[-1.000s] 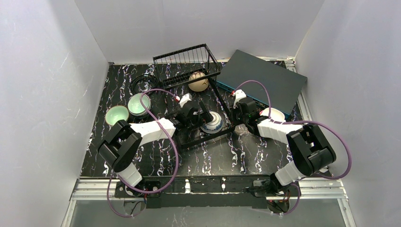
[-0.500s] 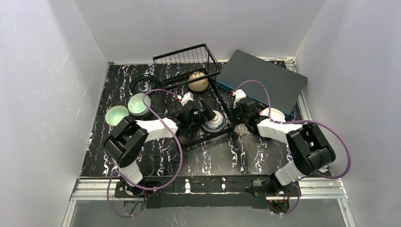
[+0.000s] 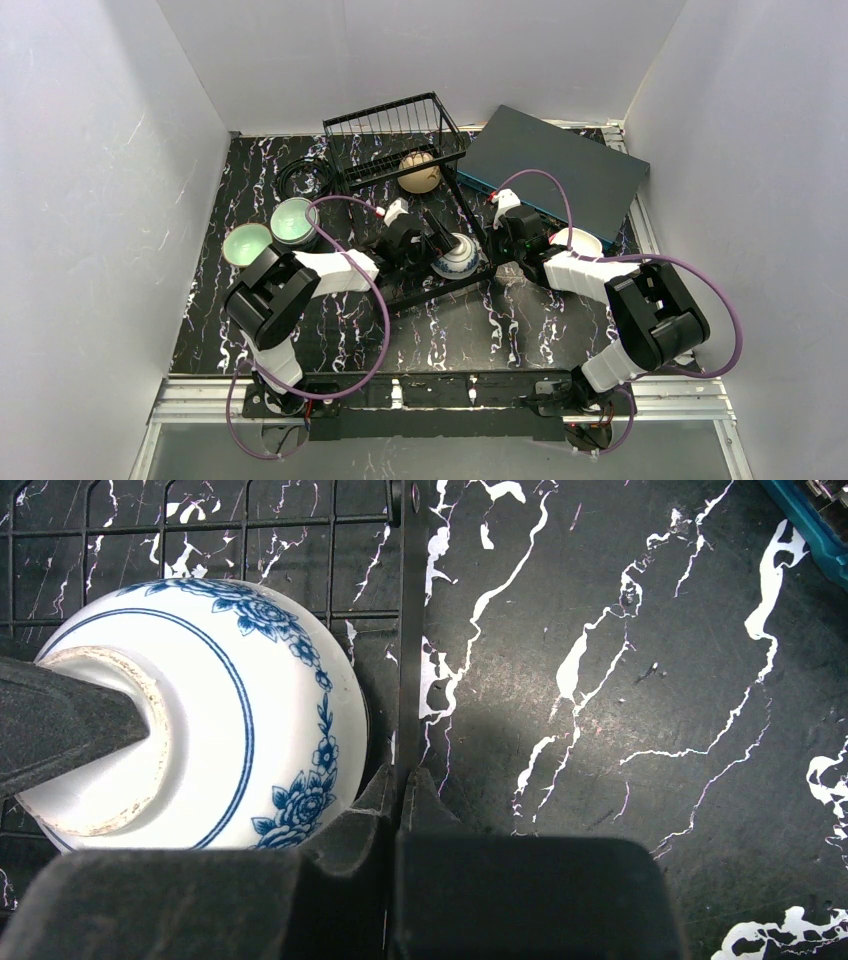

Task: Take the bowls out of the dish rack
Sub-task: Pick up the bowl from the dish rack.

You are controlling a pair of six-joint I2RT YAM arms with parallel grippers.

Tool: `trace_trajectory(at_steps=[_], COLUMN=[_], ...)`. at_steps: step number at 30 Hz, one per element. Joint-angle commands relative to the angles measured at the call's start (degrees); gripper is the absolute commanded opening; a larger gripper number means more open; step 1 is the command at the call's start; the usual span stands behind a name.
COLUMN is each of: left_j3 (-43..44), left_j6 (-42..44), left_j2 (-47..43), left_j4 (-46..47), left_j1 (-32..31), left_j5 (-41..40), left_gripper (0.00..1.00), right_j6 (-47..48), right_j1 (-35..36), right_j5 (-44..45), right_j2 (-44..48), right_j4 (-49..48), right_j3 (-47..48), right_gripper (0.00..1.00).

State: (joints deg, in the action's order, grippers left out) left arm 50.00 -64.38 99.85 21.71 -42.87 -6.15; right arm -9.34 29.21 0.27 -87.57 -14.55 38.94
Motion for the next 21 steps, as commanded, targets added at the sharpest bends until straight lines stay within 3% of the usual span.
trace_trajectory(at_steps=[1, 21], left_j3=[-2.94, -4.63], left_j6=[0.23, 1.80], left_j2=[0.58, -10.03], left_j4=[-7.75, -9.95], left_j1=[-0.11, -0.10], left_j5=[-0.91, -2.86], left_gripper=[0.87, 0.47], right_j6=[-6.26, -7.51], right_j1=[0.56, 0.50], right_j5=[-8.36, -8.40], right_j2=[-3.95, -3.23], right_j4=[4.69, 3.71], right_j3=[-2.31, -2.27], right_gripper=[0.01, 0.01])
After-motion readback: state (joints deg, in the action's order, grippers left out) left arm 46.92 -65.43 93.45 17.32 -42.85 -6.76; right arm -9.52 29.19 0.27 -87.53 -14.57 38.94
